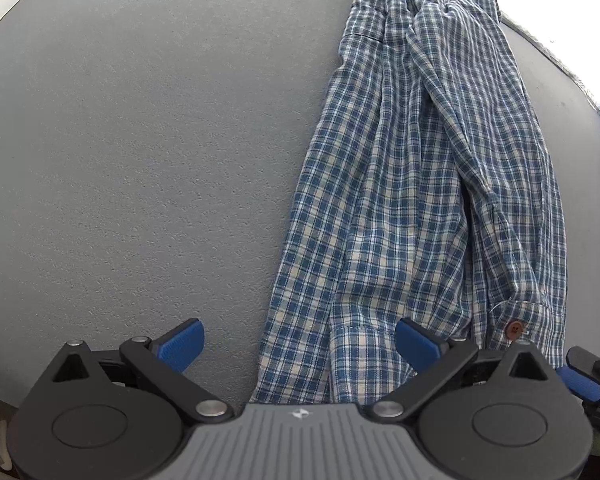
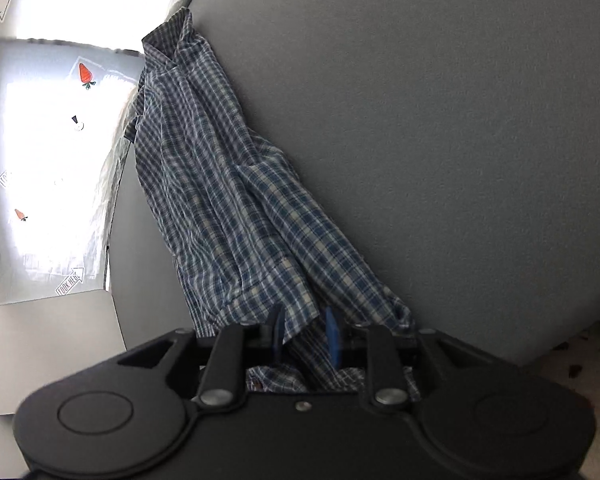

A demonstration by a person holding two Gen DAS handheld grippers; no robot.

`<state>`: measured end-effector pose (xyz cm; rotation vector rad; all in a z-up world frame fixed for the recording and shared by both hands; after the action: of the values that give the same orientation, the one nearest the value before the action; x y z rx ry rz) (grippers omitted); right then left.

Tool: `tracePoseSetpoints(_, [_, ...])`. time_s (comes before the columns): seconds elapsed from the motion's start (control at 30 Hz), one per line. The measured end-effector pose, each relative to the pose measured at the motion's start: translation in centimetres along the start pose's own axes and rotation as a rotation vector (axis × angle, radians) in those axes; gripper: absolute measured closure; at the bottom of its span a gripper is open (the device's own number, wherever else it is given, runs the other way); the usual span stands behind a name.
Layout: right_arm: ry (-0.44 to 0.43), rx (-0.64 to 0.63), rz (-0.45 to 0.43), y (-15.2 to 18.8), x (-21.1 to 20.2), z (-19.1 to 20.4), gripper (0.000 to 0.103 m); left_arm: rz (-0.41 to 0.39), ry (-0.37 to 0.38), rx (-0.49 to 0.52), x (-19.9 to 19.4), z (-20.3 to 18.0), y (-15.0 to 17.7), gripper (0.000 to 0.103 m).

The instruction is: Fold clothes

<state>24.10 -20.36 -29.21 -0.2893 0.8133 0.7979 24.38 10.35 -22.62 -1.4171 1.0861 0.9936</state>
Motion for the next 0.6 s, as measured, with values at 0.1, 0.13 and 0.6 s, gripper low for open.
tracePoseSetpoints(0.1, [0.062, -0.154, -0.077, -0.8, -1.2, 0.3, 0.061, -0.004, -0.004, 0.019, -0.2, 0.7, 0.6, 0.003])
tracePoseSetpoints(0.13, [0.08, -0.188, -0.097, -1.3, -1.5, 0.0, 0.06, -0.005, 0.005, 0.02, -0.3, 0.9, 0.8, 0.003])
tracePoseSetpoints(0.6, [-0.064, -0.235, -0.026, -2.7, 2.4, 0.5, 0.045, -0.081, 0.187, -0.01, 1.5, -1.7, -0.7, 0.01])
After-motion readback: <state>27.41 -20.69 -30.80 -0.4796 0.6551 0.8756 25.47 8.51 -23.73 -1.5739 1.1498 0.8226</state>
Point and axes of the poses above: each gripper's, at about its wrist camera, not at the fingertips, and x roughly the way its jaws point, z to its left, y to its underside, the point moved 8 cm from there along x, roughly the way its jaws point, and after that the axes turned 9 degrees about x, right-handed, at the moved point
